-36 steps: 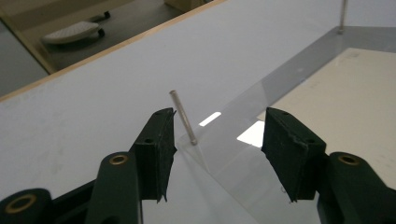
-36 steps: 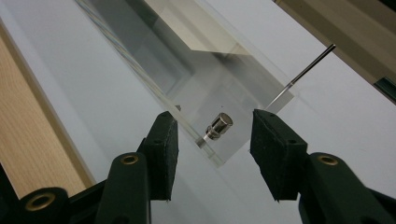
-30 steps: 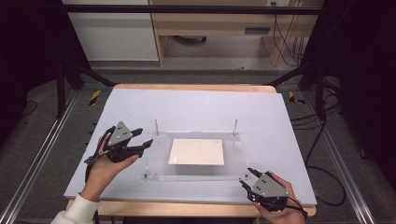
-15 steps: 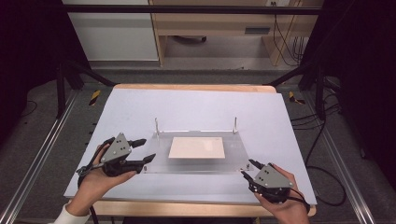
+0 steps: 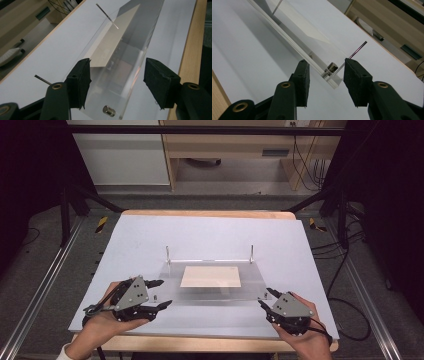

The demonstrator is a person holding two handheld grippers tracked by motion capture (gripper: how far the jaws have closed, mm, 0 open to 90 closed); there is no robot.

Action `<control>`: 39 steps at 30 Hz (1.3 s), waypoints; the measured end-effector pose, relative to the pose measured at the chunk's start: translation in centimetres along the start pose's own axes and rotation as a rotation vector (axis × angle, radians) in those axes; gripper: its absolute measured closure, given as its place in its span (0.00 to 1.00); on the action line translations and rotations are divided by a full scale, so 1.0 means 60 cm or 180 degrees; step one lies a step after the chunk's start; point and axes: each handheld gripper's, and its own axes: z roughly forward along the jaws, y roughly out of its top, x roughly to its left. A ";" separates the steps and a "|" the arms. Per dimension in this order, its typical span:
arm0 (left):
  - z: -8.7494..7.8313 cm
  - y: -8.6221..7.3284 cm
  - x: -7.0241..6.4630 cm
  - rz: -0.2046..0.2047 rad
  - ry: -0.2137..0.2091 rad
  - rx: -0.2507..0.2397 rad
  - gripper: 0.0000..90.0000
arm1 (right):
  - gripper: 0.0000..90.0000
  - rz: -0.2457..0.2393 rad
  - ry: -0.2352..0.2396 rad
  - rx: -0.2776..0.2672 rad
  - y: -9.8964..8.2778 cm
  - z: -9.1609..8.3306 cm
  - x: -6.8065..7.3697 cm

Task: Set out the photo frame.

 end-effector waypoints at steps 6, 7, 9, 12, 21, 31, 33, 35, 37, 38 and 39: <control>0.012 0.002 -0.018 0.0249 0.0008 0.0172 0.46 | 0.63 0.0024 -0.0001 0.0005 0.003 0.000 -0.003; 0.013 0.002 -0.020 0.0257 -0.0003 0.0178 0.47 | 0.63 0.0029 0.0001 0.0005 0.004 0.000 -0.003; 0.015 0.002 -0.022 0.0311 -0.0011 0.0208 0.52 | 0.63 0.0040 0.0001 0.0009 0.005 0.000 -0.003; 0.019 0.003 -0.024 0.0347 -0.0005 0.0236 0.55 | 0.63 0.0060 0.0008 0.0010 0.006 0.000 -0.005; 0.038 0.002 -0.030 0.0552 0.0089 0.0342 0.65 | 0.63 0.0086 0.0027 0.0024 0.009 0.000 -0.009; 0.048 -0.011 -0.025 0.0598 0.0226 0.0342 0.68 | 0.63 0.0110 0.0049 0.0051 0.010 0.001 -0.011; 0.049 -0.014 -0.024 0.0596 0.0281 0.0345 0.68 | 0.63 0.0121 0.0049 0.0051 0.010 0.001 -0.012; 0.050 -0.016 -0.023 0.0589 0.0307 0.0328 0.70 | 0.63 0.0129 0.0047 0.0049 0.010 0.001 -0.012; 0.050 -0.017 -0.024 0.0607 0.0333 0.0325 0.72 | 0.63 0.0125 0.0053 0.0055 0.010 0.001 -0.012; 0.050 -0.017 -0.024 0.0615 0.0343 0.0323 0.73 | 0.63 0.0123 0.0054 0.0055 0.010 0.001 -0.012; 0.050 -0.017 -0.025 0.0625 0.0368 0.0313 0.73 | 0.63 0.0124 0.0056 0.0055 0.010 0.001 -0.012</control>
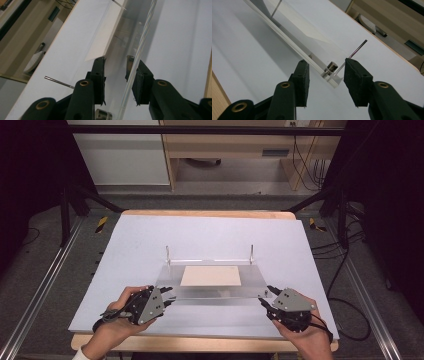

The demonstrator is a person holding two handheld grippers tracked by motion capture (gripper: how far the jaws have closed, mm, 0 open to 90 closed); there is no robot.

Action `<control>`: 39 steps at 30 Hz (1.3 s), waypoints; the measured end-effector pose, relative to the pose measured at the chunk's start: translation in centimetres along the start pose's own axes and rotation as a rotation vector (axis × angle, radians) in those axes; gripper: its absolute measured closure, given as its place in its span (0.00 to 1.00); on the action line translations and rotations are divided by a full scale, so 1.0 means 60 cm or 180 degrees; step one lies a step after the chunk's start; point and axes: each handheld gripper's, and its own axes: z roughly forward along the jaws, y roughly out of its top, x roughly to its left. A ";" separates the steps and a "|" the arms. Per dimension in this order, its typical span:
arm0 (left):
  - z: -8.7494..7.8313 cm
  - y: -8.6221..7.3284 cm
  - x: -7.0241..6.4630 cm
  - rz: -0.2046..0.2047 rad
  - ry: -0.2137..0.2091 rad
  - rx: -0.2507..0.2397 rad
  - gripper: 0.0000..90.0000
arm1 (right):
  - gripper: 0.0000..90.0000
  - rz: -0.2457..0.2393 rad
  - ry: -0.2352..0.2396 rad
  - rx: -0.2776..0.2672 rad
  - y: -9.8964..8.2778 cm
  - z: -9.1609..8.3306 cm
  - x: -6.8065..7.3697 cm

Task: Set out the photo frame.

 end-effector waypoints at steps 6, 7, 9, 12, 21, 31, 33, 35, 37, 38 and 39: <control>-0.002 0.002 0.002 -0.0010 0.0062 -0.0034 0.76 | 0.63 0.0025 0.0007 -0.0044 0.000 0.000 -0.002; -0.003 0.002 0.002 -0.0021 0.0060 -0.0033 0.76 | 0.63 0.0018 0.0003 -0.0058 0.000 0.000 -0.002; -0.002 0.002 0.003 -0.0029 0.0059 -0.0047 0.76 | 0.62 0.0006 0.0032 -0.0077 -0.002 0.001 -0.003; -0.003 0.003 0.003 -0.0011 0.0062 -0.0022 0.76 | 0.59 0.0008 0.0062 -0.0113 -0.004 0.006 -0.007; -0.006 0.005 0.010 -0.0038 0.0076 -0.0049 0.77 | 0.65 -0.0155 0.0030 -0.0166 0.001 0.019 -0.003; -0.016 0.010 0.036 -0.0126 0.0061 -0.0020 0.79 | 0.69 -0.0254 0.0046 -0.0091 0.030 0.013 -0.001; -0.017 0.014 0.044 -0.0152 0.0053 -0.0009 0.79 | 0.69 -0.0221 0.0083 -0.0091 0.037 0.013 -0.009; -0.017 0.019 0.056 -0.0208 0.0005 0.0009 0.80 | 0.69 -0.0208 0.0095 -0.0090 0.043 0.014 -0.016; -0.017 0.022 0.065 -0.0252 -0.0026 0.0001 0.80 | 0.69 -0.0192 0.0098 -0.0076 0.051 0.014 -0.022; -0.017 0.023 0.070 -0.0260 -0.0044 0.0002 0.79 | 0.69 -0.0188 0.0101 -0.0071 0.054 0.015 -0.024; -0.017 0.025 0.073 -0.0257 -0.0054 0.0003 0.80 | 0.69 -0.0194 0.0101 -0.0058 0.058 0.015 -0.027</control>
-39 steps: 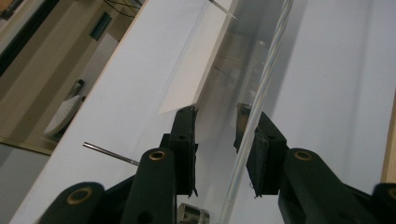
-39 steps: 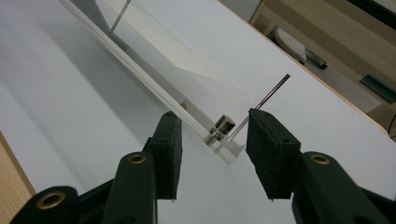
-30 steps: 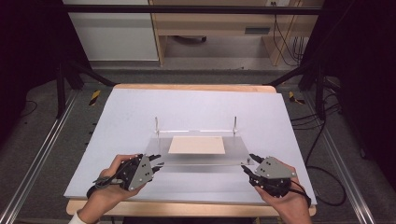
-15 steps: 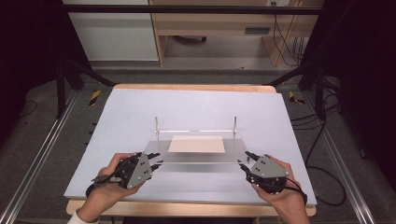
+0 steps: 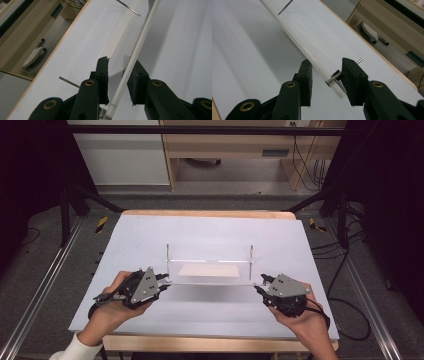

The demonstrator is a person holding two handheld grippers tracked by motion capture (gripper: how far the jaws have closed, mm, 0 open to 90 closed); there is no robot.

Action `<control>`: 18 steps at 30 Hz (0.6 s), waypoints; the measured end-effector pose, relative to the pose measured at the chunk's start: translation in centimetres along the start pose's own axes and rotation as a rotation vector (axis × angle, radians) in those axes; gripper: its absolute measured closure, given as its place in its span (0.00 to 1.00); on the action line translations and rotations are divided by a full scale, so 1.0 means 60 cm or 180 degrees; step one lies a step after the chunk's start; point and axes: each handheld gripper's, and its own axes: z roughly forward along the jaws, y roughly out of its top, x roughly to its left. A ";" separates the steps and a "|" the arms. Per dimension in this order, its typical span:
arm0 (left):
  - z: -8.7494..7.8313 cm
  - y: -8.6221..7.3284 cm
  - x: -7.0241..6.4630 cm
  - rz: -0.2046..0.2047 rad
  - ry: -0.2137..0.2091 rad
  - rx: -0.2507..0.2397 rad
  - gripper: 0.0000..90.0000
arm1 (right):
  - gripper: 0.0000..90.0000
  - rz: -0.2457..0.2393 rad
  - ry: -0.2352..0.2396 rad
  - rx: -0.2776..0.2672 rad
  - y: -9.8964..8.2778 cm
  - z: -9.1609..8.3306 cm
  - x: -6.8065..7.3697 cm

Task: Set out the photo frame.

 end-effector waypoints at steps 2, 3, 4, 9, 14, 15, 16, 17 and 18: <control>0.000 0.003 0.004 -0.0023 -0.0015 0.0011 0.80 | 0.69 0.0010 0.0011 0.0019 0.005 0.001 -0.005; 0.000 0.004 0.005 -0.0025 -0.0013 0.0011 0.80 | 0.69 0.0007 0.0011 0.0026 0.007 0.001 -0.006; 0.000 0.005 0.007 -0.0012 -0.0016 0.0027 0.80 | 0.69 0.0011 0.0011 0.0033 0.009 0.001 -0.007; 0.001 0.007 0.012 -0.0024 -0.0027 0.0028 0.80 | 0.69 0.0036 0.0034 0.0046 0.013 0.002 -0.013; 0.001 0.010 0.021 -0.0046 -0.0070 0.0019 0.80 | 0.69 0.0080 0.0078 0.0047 0.018 0.002 -0.021; 0.001 0.011 0.024 -0.0043 -0.0078 0.0023 0.80 | 0.69 0.0083 0.0089 0.0051 0.019 0.002 -0.022; 0.001 0.013 0.026 -0.0028 -0.0079 0.0035 0.80 | 0.68 0.0107 0.0100 0.0038 0.020 0.003 -0.025; 0.001 0.014 0.029 -0.0024 -0.0082 0.0039 0.80 | 0.68 0.0115 0.0119 0.0038 0.021 0.003 -0.028; 0.002 0.017 0.034 -0.0024 -0.0093 0.0048 0.80 | 0.68 0.0144 0.0132 0.0032 0.023 0.004 -0.031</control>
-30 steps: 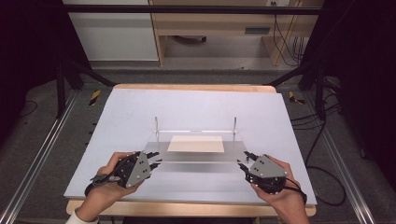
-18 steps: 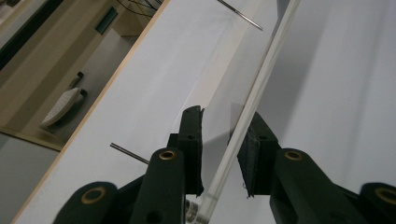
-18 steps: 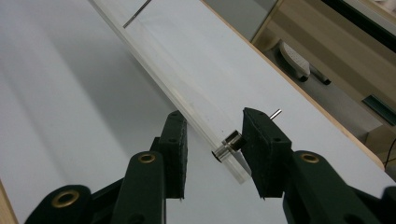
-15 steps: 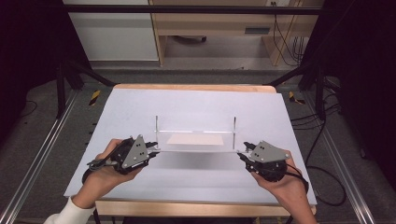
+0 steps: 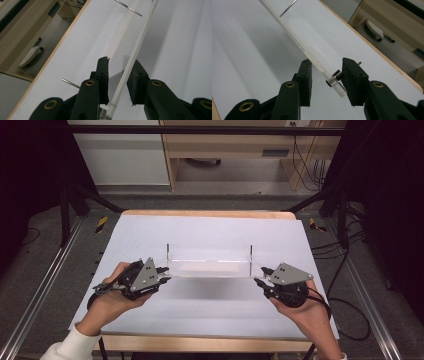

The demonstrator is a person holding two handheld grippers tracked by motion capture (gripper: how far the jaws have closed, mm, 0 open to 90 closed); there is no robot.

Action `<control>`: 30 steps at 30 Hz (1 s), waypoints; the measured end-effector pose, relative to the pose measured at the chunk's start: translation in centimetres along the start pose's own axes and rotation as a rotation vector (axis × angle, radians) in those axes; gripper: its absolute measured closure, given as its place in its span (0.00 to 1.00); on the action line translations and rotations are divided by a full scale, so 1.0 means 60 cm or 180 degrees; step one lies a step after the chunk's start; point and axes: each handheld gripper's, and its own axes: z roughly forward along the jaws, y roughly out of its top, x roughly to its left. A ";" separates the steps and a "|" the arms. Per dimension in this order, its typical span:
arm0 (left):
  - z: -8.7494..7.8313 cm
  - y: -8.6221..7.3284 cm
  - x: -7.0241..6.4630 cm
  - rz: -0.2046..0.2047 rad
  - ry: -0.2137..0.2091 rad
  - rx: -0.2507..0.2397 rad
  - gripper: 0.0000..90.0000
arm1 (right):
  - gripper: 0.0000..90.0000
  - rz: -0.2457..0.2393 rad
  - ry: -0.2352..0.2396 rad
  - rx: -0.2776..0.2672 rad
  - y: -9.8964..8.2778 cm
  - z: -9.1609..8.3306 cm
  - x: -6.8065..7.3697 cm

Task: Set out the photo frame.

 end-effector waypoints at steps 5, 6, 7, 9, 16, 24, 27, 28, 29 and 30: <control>0.001 0.007 0.019 -0.0021 -0.0041 0.0001 0.80 | 0.68 0.0032 0.0021 0.0011 0.014 0.003 -0.015; 0.001 0.010 0.024 -0.0019 -0.0050 0.0005 0.80 | 0.67 0.0053 0.0033 0.0010 0.016 0.004 -0.019; 0.002 0.012 0.030 -0.0031 -0.0058 0.0005 0.80 | 0.67 0.0075 0.0043 0.0005 0.019 0.005 -0.023; 0.003 0.017 0.039 -0.0043 -0.0066 0.0016 0.79 | 0.67 0.0090 0.0045 -0.0004 0.024 0.007 -0.030; 0.011 0.032 0.079 -0.0071 -0.0096 -0.0004 0.77 | 0.66 0.0200 0.0058 -0.0014 0.048 0.017 -0.060; 0.026 0.045 0.131 -0.0189 -0.0153 -0.0039 0.74 | 0.64 0.0318 0.0059 -0.0054 0.073 0.037 -0.099; 0.031 0.047 0.146 -0.0194 -0.0183 -0.0055 0.73 | 0.63 0.0352 0.0024 -0.0077 0.080 0.045 -0.109; 0.034 0.047 0.151 -0.0228 -0.0203 -0.0072 0.73 | 0.63 0.0345 0.0015 -0.0074 0.082 0.047 -0.111; 0.036 0.047 0.156 -0.0253 -0.0222 -0.0082 0.72 | 0.63 0.0351 0.0008 -0.0067 0.084 0.048 -0.113; 0.038 0.047 0.161 -0.0255 -0.0232 -0.0087 0.72 | 0.63 0.0360 0.0006 -0.0072 0.086 0.050 -0.116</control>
